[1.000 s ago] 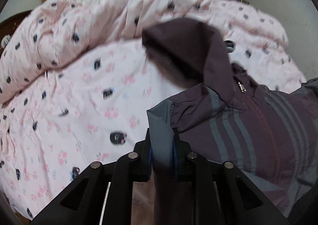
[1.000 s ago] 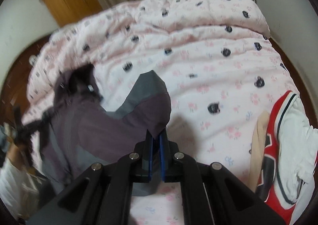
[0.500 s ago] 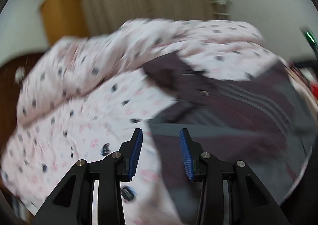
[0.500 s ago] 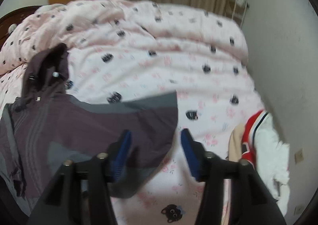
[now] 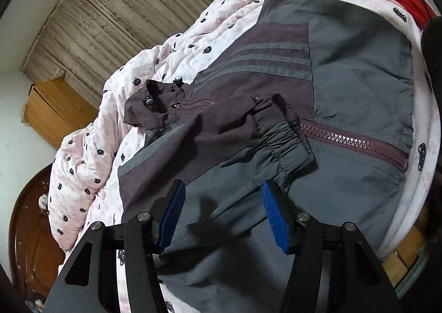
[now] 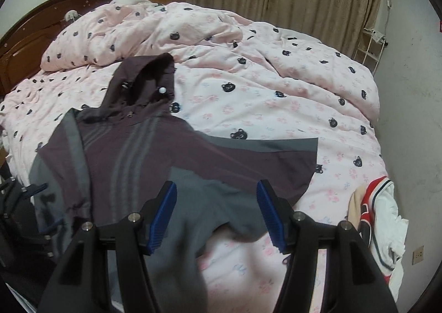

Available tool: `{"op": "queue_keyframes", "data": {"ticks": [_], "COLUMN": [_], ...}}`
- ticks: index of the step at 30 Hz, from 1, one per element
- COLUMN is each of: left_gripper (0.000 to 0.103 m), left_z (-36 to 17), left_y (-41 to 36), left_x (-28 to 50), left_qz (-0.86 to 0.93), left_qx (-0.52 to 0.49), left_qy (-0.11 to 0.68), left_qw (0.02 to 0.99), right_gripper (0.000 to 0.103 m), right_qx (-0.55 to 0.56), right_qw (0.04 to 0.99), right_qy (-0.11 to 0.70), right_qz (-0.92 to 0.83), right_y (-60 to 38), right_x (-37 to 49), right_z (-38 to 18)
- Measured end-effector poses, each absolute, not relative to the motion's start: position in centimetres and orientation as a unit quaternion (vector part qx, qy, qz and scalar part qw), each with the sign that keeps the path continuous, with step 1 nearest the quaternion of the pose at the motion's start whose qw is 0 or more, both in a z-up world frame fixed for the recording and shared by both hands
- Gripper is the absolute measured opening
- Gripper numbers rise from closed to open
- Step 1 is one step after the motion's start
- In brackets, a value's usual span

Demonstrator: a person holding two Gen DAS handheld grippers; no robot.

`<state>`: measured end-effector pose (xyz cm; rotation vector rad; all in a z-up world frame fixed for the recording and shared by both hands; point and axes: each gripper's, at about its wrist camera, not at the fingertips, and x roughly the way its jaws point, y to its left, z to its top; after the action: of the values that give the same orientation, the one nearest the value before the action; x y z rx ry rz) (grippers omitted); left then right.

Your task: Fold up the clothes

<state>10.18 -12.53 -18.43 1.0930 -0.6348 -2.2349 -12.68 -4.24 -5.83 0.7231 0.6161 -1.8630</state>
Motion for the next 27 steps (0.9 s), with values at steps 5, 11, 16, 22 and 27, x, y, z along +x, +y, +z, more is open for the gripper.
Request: {"op": "queue_keyframes", "data": {"ticks": [5, 11, 16, 22, 27], "left_gripper": [0.054, 0.054, 0.054, 0.025, 0.009], "left_z": [-18.2, -18.5, -20.3, -19.2, -16.9], "left_y": [-12.7, -9.4, -9.7, -11.4, -14.6], "left_x": [10.3, 11.6, 10.3, 10.0, 11.3], "left_qz": [-0.846, -0.86, -0.852, -0.873, -0.899], "left_qx": [0.407, 0.392, 0.404, 0.395, 0.374], "left_qy": [-0.219, -0.245, -0.25, -0.196, -0.089], "left_qw": [0.265, 0.216, 0.218, 0.208, 0.208], "right_gripper": [0.062, 0.062, 0.062, 0.062, 0.062], "right_qx": [0.306, 0.32, 0.329, 0.33, 0.335], "right_qw": [0.507, 0.513, 0.521, 0.529, 0.529], "right_qy": [0.256, 0.254, 0.258, 0.261, 0.262], "right_qz": [-0.764, -0.755, -0.744, -0.737, -0.734], "right_y": [-3.5, -3.1, -3.4, -3.6, -3.5], "right_x": [-11.8, -11.1, -10.0, -9.2, -9.1], "right_z": [-6.5, -7.7, -8.6, -8.9, -9.1]}}
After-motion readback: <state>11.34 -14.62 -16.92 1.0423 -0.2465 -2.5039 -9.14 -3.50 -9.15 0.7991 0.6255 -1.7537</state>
